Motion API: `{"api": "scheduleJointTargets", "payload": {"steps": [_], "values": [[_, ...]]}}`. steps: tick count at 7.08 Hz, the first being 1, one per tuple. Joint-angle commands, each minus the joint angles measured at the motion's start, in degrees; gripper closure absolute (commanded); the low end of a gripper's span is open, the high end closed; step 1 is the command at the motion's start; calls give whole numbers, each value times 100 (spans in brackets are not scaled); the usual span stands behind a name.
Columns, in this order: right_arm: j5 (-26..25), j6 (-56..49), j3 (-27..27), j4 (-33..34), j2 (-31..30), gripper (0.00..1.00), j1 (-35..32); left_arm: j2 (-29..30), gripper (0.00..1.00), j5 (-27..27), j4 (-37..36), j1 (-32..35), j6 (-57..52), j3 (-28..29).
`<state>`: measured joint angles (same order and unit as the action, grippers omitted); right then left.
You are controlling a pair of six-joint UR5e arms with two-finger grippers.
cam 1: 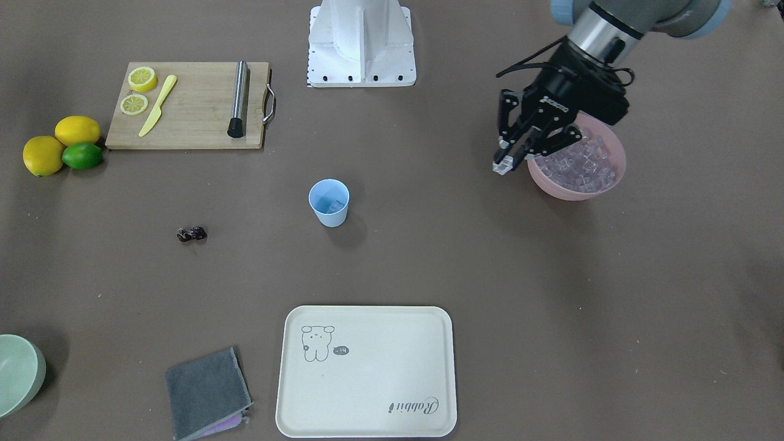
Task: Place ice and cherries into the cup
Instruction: 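Lift the ice cube and carry it with the left gripper over the cup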
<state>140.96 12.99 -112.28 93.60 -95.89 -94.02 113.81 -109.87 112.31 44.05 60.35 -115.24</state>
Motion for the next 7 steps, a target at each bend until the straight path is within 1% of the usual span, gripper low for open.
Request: {"api": "scheduleJointTargets", "payload": {"steps": [1, 2, 3, 4, 5, 6, 7], "values": [[-33, -7, 4, 1, -35, 0, 7, 1252, 100, 2143, -1153, -1733, 1150, 71], [-16, -24, 13, -8, -62, 0, 15, 1632, 100, 2937, -1263, -2220, 1355, 507], [-16, -25, 31, -17, -62, 0, 15, 1975, 100, 3450, -1143, -2425, 1565, 1111], [-24, -25, 39, -52, -62, 0, 15, 2248, 100, 3507, -968, -2453, 1611, 1648], [-24, -16, 40, -78, -79, 0, 15, 2346, 100, 3786, -626, -2462, 1620, 2071], [-24, -7, 40, -78, -79, 0, 15, 2382, 100, 3850, -318, -2454, 1568, 2371], [-24, 19, 57, -78, -71, 0, 24, 2391, 100, 3859, -246, -2454, 1568, 2513]]}}
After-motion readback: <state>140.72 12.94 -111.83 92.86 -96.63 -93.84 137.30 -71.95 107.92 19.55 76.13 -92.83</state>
